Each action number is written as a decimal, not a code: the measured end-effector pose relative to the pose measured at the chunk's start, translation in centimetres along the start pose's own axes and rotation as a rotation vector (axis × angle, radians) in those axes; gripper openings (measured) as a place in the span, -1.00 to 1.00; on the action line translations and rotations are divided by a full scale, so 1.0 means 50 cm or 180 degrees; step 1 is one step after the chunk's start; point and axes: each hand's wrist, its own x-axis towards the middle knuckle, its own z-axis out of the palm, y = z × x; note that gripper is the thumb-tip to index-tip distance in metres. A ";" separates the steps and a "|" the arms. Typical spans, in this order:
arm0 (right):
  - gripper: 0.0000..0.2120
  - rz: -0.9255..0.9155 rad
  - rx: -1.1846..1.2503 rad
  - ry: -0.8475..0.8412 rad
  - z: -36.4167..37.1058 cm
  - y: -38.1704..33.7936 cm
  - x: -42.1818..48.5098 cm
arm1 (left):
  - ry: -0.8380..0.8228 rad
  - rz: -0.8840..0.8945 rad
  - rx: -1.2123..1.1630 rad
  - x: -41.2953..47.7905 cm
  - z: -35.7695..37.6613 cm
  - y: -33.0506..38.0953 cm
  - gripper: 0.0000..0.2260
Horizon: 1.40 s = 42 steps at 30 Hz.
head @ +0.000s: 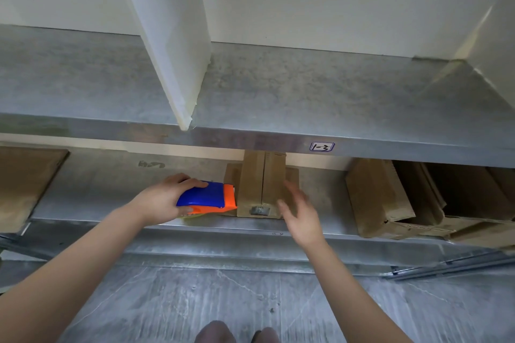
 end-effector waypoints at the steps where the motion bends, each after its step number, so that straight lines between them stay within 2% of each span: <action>1: -0.50 -0.0166 -0.0131 -0.0144 0.003 -0.010 0.005 | 0.0011 0.0014 0.0002 0.000 0.000 0.000 -0.46; 5: -0.45 0.0324 -0.0338 -0.0662 0.019 -0.028 0.025 | 0.0009 0.0067 0.0045 -0.004 -0.005 -0.006 -0.45; 10: -0.47 0.0788 0.0090 -0.0504 0.035 -0.031 0.038 | 0.0039 0.0157 0.0044 -0.028 -0.021 -0.053 -0.47; 21: -0.45 0.0921 0.0397 -0.0427 0.046 -0.033 0.050 | -0.0164 0.0468 0.0116 -0.020 -0.039 -0.118 -0.50; 25: -0.46 0.0946 0.0418 -0.0446 0.045 -0.035 0.054 | -0.0132 0.0213 0.0377 -0.035 -0.048 -0.149 -0.51; 35: -0.46 0.1007 0.0471 -0.0393 0.049 -0.044 0.054 | -0.0458 0.0028 0.1001 0.009 0.009 -0.038 -0.48; 42: -0.45 0.1056 0.0480 -0.0374 0.054 -0.049 0.054 | -0.0645 -0.0053 0.1158 0.049 0.030 0.052 -0.50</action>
